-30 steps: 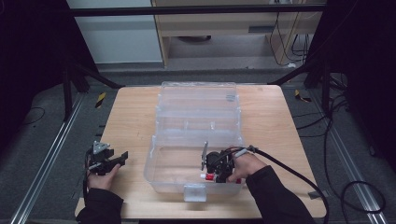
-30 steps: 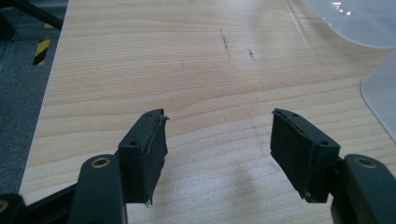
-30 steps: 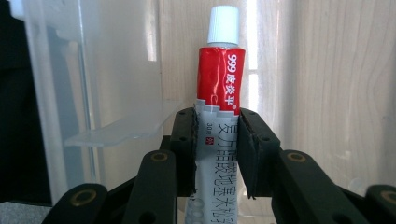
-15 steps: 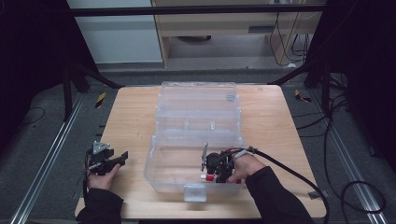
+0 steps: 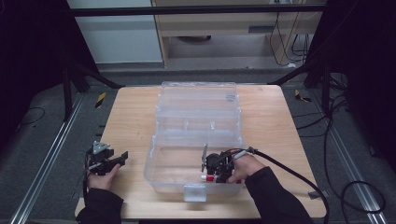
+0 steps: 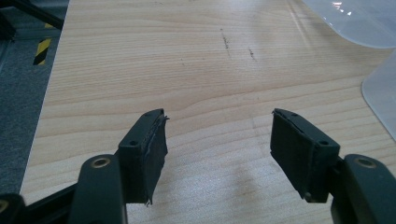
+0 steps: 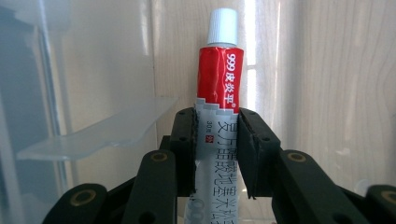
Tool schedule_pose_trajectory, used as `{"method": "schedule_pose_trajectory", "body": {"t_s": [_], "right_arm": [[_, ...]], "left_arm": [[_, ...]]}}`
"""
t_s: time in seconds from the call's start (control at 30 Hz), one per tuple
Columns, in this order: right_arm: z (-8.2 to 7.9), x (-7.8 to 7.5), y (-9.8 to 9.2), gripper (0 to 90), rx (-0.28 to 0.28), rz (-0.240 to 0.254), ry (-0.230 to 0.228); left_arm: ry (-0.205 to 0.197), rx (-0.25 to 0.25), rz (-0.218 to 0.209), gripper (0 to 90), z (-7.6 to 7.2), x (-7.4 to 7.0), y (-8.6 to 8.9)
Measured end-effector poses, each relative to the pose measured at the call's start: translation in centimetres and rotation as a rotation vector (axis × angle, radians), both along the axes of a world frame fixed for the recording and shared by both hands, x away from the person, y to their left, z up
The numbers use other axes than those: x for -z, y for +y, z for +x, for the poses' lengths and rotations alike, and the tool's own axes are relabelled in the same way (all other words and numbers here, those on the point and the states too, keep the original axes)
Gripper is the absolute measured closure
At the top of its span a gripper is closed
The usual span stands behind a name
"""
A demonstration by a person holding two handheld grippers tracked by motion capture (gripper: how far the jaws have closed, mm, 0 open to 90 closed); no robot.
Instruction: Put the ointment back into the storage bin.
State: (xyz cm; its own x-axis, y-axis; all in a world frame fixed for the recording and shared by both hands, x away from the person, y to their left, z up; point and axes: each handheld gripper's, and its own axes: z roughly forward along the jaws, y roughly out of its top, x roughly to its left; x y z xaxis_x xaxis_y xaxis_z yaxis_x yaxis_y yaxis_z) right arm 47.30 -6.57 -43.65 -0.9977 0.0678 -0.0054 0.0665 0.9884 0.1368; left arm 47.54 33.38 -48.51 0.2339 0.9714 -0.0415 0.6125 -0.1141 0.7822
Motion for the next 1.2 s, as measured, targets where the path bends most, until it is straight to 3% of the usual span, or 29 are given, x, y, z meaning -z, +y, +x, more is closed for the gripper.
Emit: {"method": "schedule_pose_trajectory", "body": {"t_s": [0.43,0.57,0.67,0.9,1.2], "right_arm": [[0.1,-0.9,-0.3,69.0,0.024,0.024,-0.028],[0.2,-1.7,-0.8,68.0,0.047,0.058,-0.051],[0.4,-2.6,-1.3,65.0,0.095,0.102,-0.06],[0.6,-5.2,-3.0,58.6,0.221,0.279,-0.109],[0.5,-7.4,-5.7,53.6,0.326,0.46,-0.172]], "left_arm": [[0.001,0.001,0.001,35.6,0.0,0.0,0.0],[0.001,0.0,0.0,35.6,0.0,0.0,0.0],[0.002,-0.001,-0.003,35.6,0.0,0.0,0.0],[0.0,-0.003,-0.006,35.6,0.0,0.0,0.0],[0.001,-0.004,-0.004,35.6,0.0,0.0,0.0]]}}
